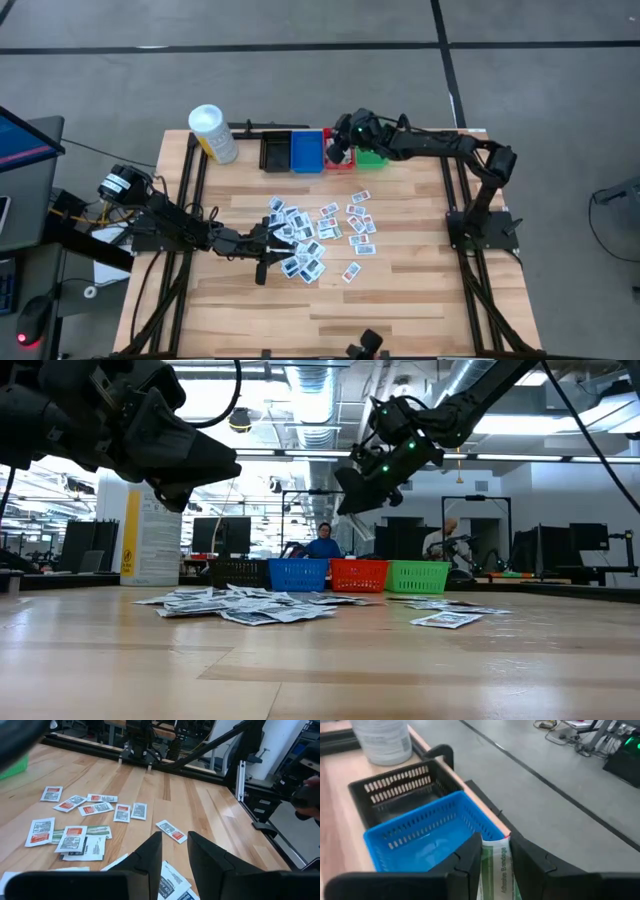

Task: Pick & Place First Aid Supplies
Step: Put the green bandage pack into the red bin

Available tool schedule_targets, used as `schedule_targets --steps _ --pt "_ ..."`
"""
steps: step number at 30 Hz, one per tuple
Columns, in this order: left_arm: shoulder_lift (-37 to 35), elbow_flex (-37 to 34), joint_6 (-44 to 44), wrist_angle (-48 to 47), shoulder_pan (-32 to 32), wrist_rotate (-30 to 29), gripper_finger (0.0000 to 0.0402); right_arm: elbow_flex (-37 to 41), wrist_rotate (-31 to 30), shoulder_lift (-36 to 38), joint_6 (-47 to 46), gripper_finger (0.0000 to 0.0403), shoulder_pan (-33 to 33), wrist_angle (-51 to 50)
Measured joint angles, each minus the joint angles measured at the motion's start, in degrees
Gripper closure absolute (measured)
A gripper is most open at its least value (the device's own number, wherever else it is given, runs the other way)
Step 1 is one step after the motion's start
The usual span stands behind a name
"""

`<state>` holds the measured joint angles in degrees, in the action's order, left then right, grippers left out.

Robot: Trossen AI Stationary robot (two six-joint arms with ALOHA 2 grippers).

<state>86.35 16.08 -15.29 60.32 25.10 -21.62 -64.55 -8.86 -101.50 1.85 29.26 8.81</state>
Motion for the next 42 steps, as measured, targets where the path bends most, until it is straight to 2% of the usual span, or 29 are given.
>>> schedule_targets --steps 7,17,22,32,42 --pt "0.0 0.0 0.0 0.04 0.01 -0.01 0.0309 0.0 -0.02 0.0 1.58 0.0291 -1.61 -0.07" --pt "0.0 0.02 -0.05 0.01 0.0 -0.01 0.0309 0.0 -0.12 -0.01 1.21 0.021 -1.87 -2.3" --pt "0.0 0.01 -0.2 0.01 0.0 -0.01 0.0309 0.0 -0.2 -0.02 1.11 0.0184 -1.82 -3.84" --pt "0.0 0.01 -0.2 -0.04 0.02 0.02 0.0309 2.09 0.0 0.0 2.51 0.0183 -3.62 -4.73" --pt "0.0 0.0 -0.2 -0.07 0.02 0.02 0.0309 7.52 -0.02 0.0 8.08 0.0183 -16.08 -2.33"
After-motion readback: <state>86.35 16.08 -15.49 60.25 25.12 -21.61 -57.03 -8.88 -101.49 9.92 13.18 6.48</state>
